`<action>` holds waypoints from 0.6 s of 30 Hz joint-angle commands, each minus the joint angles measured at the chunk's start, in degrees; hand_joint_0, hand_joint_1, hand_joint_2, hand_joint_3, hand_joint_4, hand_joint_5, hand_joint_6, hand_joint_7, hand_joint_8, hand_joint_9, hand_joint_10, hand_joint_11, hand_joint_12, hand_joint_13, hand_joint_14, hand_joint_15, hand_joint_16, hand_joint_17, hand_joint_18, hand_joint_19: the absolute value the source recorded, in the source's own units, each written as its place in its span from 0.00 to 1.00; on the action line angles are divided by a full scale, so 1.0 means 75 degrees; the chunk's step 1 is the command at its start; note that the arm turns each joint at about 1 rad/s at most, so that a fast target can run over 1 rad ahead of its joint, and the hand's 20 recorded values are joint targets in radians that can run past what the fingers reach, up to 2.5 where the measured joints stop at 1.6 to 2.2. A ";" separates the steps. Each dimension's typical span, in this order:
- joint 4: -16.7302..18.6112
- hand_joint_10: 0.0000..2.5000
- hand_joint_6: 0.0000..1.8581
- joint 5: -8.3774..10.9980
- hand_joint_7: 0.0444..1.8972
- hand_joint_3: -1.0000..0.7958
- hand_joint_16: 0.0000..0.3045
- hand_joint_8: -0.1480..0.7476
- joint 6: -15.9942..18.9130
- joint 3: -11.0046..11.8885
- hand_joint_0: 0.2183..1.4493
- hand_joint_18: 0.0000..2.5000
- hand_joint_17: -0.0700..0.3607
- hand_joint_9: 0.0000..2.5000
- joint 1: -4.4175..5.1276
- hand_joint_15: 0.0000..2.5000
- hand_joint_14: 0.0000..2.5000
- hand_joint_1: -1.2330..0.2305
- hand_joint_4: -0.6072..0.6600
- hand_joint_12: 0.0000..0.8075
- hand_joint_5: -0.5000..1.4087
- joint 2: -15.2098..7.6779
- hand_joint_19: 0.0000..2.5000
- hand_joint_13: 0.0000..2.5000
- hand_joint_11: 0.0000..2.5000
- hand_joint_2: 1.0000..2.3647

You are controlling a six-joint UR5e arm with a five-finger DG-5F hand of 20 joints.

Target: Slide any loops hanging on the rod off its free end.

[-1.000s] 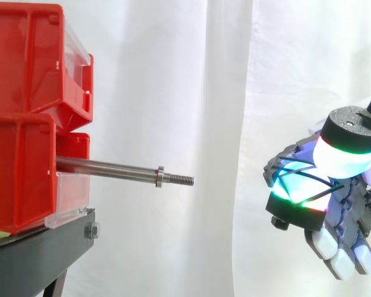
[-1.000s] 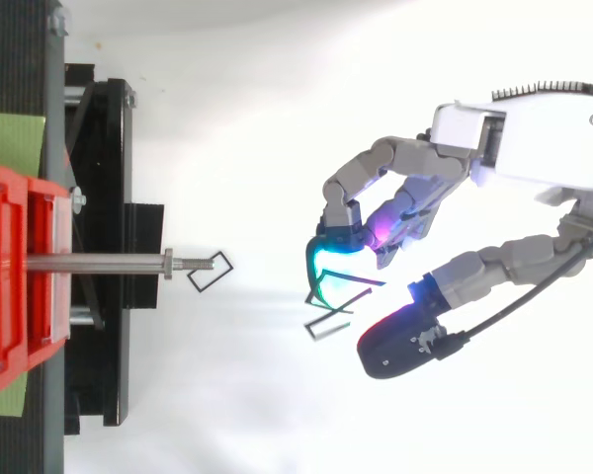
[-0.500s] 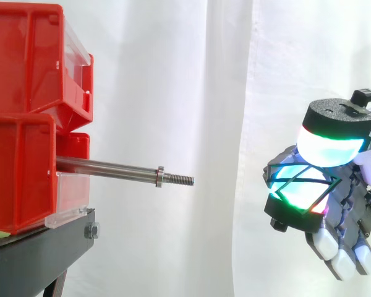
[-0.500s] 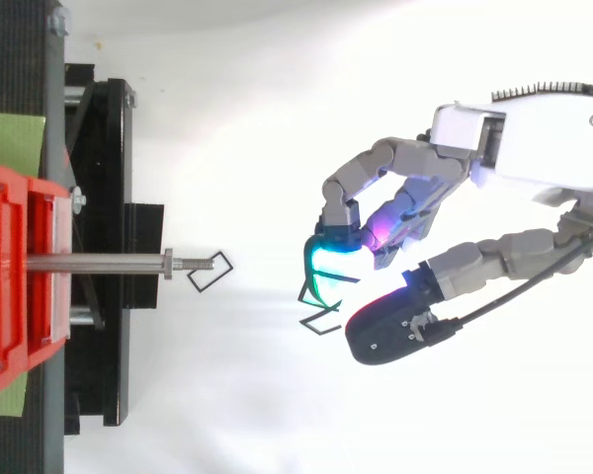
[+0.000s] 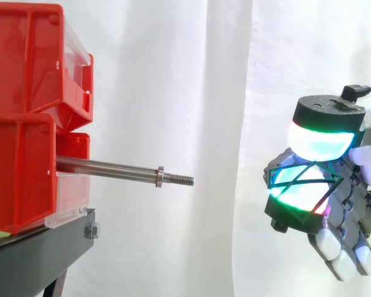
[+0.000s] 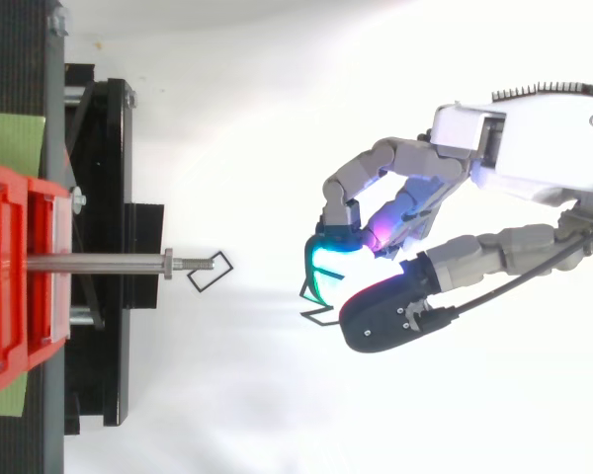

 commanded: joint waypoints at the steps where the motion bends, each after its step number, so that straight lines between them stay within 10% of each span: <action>1: 0.0000 0.01 0.43 0.0000 0.54 0.32 0.13 0.44 -0.0009 0.0000 0.29 0.35 0.37 0.40 0.0001 0.11 0.00 0.45 0.55 0.31 0.18 0.0000 0.22 0.39 0.16 0.00; 18: 0.0000 0.01 0.45 0.0000 0.52 0.36 0.13 0.43 -0.0009 0.0000 0.29 0.36 0.37 0.38 0.0001 0.11 0.00 0.33 0.54 0.31 0.17 0.0000 0.21 0.38 0.16 0.01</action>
